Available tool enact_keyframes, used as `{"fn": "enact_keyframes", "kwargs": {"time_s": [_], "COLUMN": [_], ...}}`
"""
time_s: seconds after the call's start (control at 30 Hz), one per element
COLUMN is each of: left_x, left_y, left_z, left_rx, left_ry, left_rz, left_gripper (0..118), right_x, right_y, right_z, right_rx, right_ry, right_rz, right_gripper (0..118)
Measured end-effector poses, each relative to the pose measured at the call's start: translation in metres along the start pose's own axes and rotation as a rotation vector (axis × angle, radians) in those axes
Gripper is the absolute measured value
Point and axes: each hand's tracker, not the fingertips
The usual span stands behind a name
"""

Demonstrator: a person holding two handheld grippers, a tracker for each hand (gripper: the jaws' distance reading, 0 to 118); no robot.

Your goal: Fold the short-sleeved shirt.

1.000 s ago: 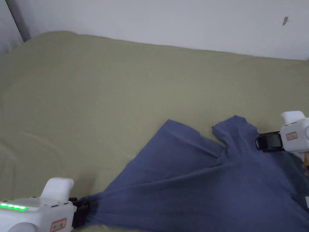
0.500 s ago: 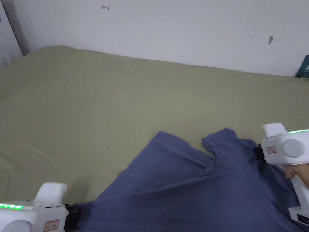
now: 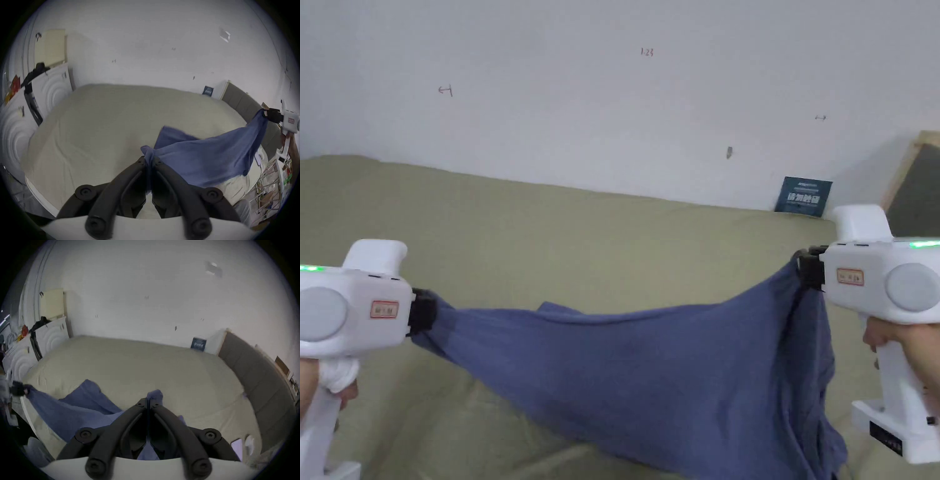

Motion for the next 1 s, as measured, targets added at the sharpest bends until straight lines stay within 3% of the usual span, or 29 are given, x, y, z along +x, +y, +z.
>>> {"fn": "enact_keyframes", "kwargs": {"time_s": [0.17, 0.33, 0.7, 1.0], "left_x": [0.032, 0.045, 0.043, 0.05], "left_y": [0.037, 0.076, 0.161, 0.223], "left_z": [0.016, 0.029, 0.054, 0.04], "left_rx": [0.062, 0.122, 0.229, 0.252], "left_ry": [0.029, 0.085, 0.186, 0.269], "left_rz": [-0.035, -0.065, -0.052, -0.077], "left_gripper": [5, 5, 5, 5], "right_x": [0.01, 0.023, 0.04, 0.045], "right_y": [0.018, 0.04, 0.1, 0.165], "right_z": [0.04, 0.058, 0.063, 0.036], "right_rx": [0.051, 0.118, 0.225, 0.26], "right_ry": [-0.052, -0.097, -0.169, -0.21], "right_rz": [-0.013, -0.098, -0.139, -0.099], "right_gripper": [2, 2, 2, 2]}}
